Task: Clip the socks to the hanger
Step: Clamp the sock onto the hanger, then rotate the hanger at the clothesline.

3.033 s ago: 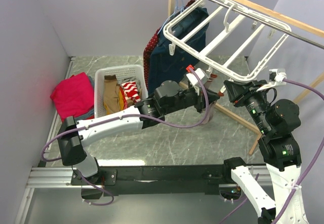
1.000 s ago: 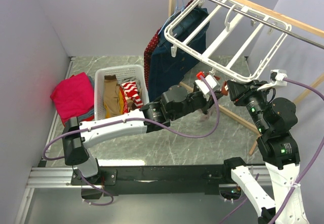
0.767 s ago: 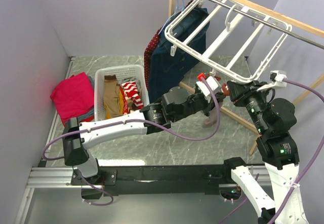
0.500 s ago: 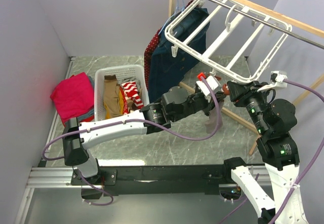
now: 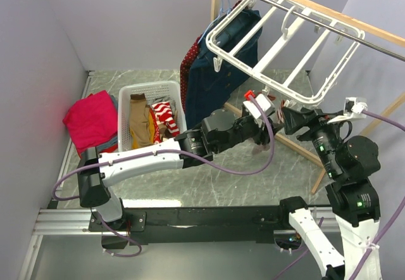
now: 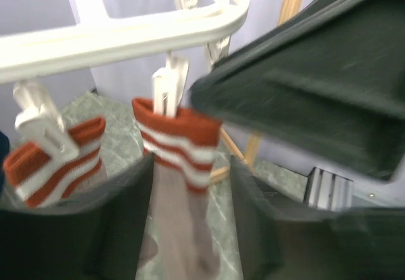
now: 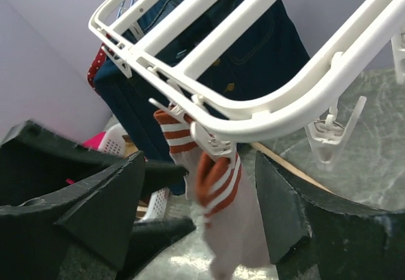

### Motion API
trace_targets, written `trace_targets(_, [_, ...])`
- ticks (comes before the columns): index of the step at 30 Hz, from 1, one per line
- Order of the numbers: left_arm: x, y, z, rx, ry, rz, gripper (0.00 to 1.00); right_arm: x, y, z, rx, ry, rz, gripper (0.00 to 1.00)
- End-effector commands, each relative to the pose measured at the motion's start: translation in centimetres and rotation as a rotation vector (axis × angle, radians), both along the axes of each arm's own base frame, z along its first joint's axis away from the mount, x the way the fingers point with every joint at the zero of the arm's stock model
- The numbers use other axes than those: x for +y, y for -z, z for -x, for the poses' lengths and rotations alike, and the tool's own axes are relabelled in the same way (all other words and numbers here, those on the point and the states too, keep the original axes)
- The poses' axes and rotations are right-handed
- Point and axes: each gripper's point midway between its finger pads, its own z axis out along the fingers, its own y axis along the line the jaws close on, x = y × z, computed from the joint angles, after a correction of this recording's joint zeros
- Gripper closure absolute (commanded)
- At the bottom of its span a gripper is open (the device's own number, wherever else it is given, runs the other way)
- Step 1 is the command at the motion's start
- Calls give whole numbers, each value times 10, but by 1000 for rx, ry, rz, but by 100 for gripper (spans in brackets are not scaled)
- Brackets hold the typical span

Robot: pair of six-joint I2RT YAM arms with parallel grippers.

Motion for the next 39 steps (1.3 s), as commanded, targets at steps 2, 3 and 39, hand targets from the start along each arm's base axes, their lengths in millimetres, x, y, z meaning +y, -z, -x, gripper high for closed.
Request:
trace_targets(2, [29, -20, 1, 43, -52, 66, 33, -15, -19, 20, -44, 50, 60, 22])
trace_targets(3, [33, -21, 0, 57, -62, 64, 28, -17, -20, 22, -44, 57, 69, 22])
trace_targets(39, [137, 5, -69, 337, -149, -5, 4, -54, -38, -6, 79, 259, 236, 4])
